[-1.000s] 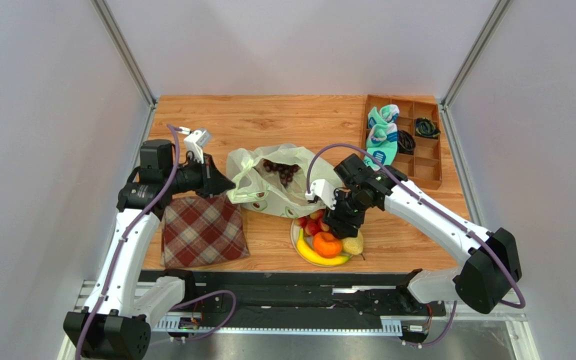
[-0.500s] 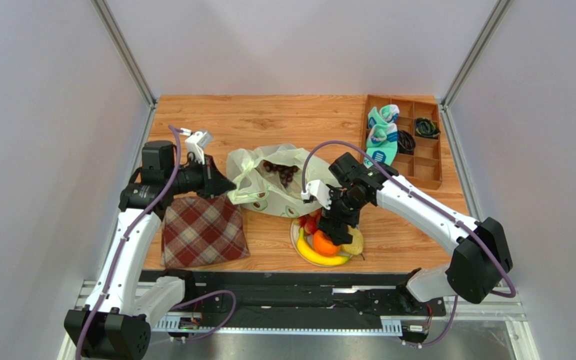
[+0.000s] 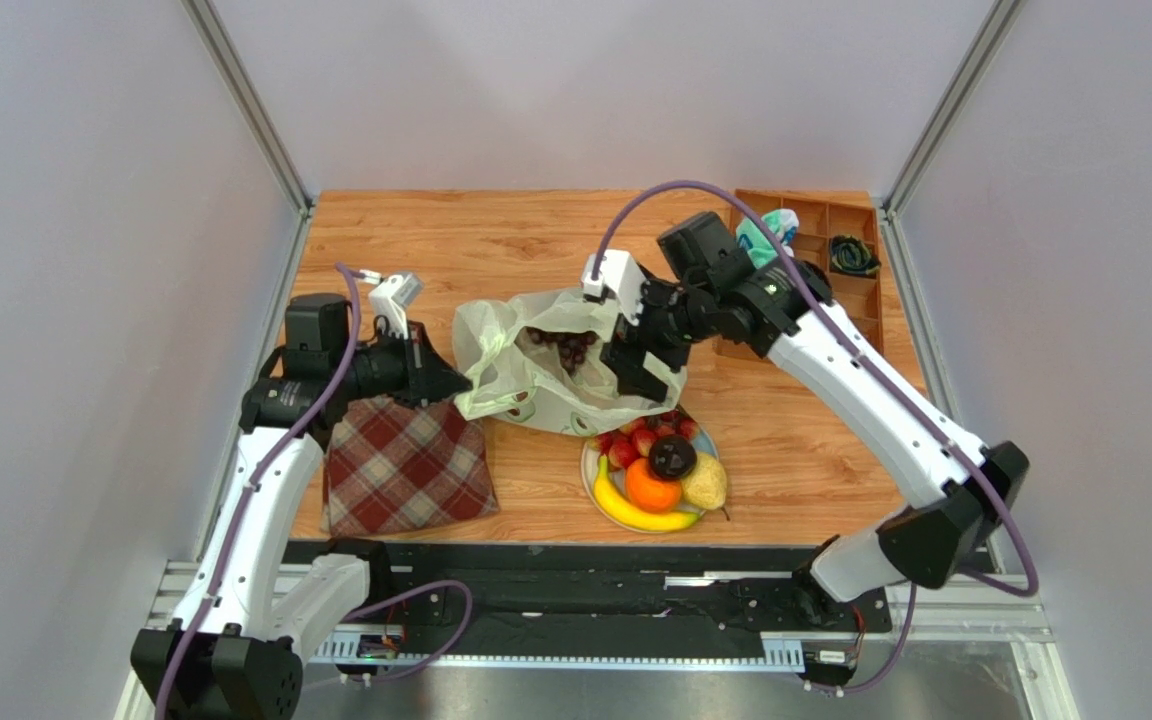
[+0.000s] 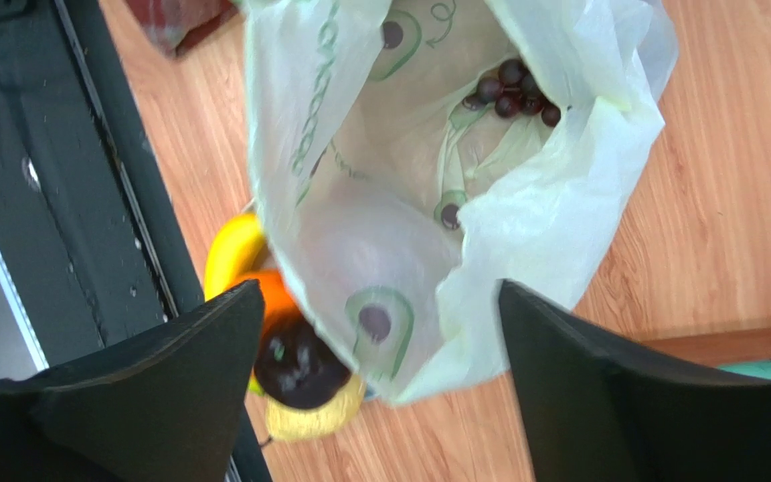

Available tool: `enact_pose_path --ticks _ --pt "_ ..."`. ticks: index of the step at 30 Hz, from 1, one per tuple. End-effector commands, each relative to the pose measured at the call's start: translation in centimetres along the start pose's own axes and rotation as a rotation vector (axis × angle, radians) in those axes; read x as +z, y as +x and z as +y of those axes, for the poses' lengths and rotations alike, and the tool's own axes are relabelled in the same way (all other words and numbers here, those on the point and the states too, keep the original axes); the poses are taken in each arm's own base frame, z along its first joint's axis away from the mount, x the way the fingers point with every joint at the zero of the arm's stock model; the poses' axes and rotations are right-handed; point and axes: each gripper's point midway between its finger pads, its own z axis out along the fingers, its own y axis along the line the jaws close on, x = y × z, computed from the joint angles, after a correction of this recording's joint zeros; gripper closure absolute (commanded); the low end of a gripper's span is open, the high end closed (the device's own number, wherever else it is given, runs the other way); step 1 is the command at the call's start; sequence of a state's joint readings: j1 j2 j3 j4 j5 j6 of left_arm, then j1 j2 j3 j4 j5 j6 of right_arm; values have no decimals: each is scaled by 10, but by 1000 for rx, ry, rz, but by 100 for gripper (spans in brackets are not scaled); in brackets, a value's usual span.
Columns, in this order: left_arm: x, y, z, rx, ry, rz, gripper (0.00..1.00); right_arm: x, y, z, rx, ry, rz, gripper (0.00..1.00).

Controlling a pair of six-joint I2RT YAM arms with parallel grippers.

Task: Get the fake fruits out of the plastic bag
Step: Adjust the plastic bag at the center of the board.

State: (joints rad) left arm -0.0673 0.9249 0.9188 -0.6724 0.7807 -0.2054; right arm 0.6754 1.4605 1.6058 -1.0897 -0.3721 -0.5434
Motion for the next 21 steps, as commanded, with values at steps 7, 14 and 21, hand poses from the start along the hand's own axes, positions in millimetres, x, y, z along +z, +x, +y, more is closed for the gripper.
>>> enact_pose_path --ticks 7,14,21 --pt "-7 9 -2 -205 7 -8 100 127 -30 -3 64 -23 26 36" --pt "-31 26 61 -460 -364 -20 100 184 -6 81 45 -85 99 28" --pt "-53 39 73 -523 -510 5 100 198 -34 25 33 141 71 18"
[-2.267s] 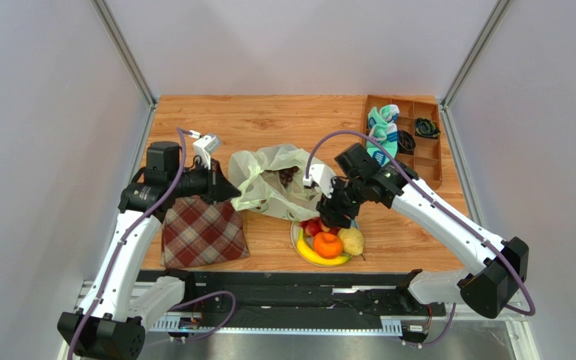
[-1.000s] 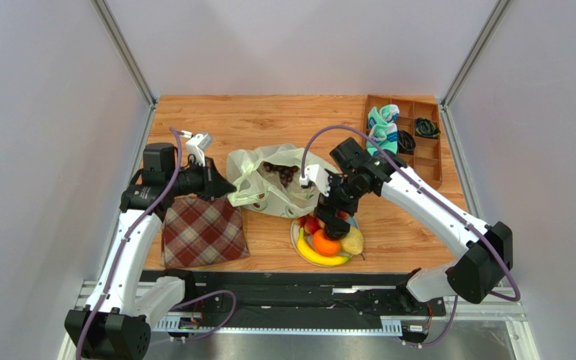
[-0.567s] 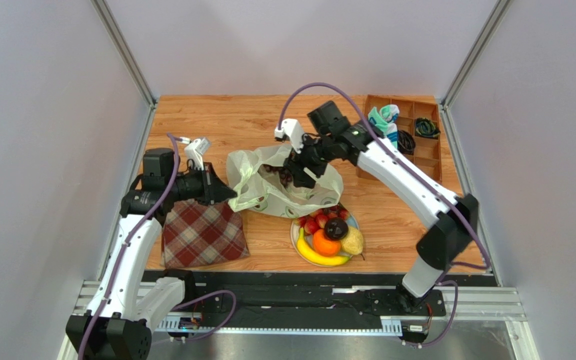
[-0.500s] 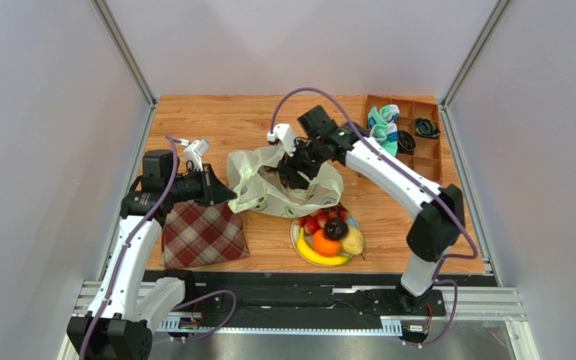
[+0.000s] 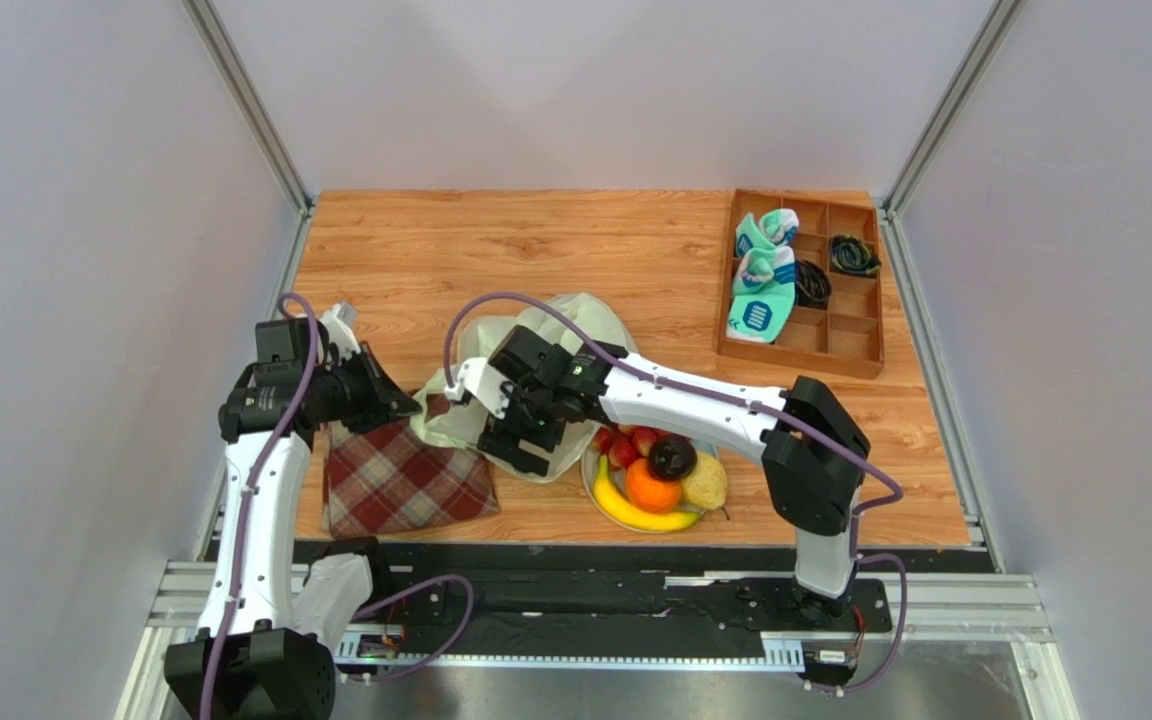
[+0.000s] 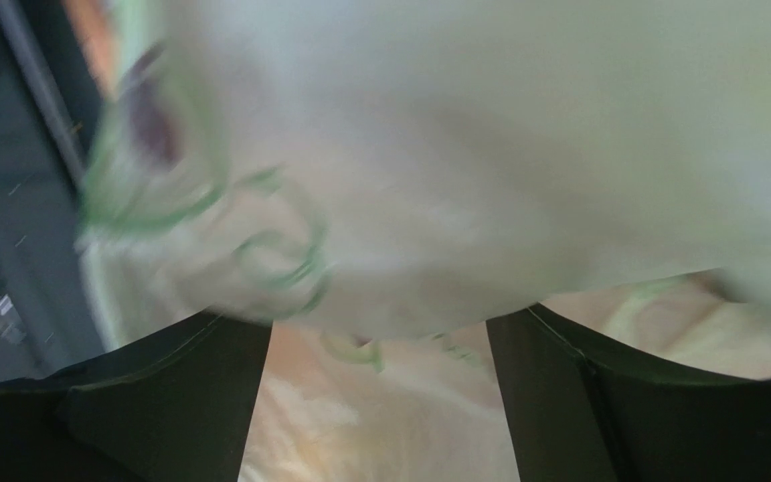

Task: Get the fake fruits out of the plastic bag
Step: Adjust the plastic bag at the center of the board.

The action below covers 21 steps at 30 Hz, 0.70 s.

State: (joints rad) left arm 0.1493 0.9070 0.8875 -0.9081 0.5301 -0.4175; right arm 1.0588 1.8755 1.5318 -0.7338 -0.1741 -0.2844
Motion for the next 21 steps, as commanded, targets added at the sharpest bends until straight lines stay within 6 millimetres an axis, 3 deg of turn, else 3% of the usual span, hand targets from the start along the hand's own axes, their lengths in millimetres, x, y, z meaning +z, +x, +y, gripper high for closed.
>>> enact_pose_path --ticks 1,5,10,15,17,19,21 --pt "-18 1 13 -33 -124 -16 100 -14 -50 -80 70 288 -131 18" --pt "-26 0 33 -15 -247 -35 100 -10 -50 -112 131 368 -119 17" --pt "-43 3 33 -2 -284 -17 100 8 -47 -120 204 375 -113 18" --pt "-66 12 -14 113 -84 26 100 -3 -61 -120 215 380 -162 19" --pt "-79 14 -21 165 -74 20 100 -13 -67 -121 226 366 -187 19" --pt "-90 18 -37 262 3 14 100 -20 -76 -105 232 241 -221 19" --pt "-98 26 -48 315 57 36 100 -36 -83 -76 222 20 -264 20"
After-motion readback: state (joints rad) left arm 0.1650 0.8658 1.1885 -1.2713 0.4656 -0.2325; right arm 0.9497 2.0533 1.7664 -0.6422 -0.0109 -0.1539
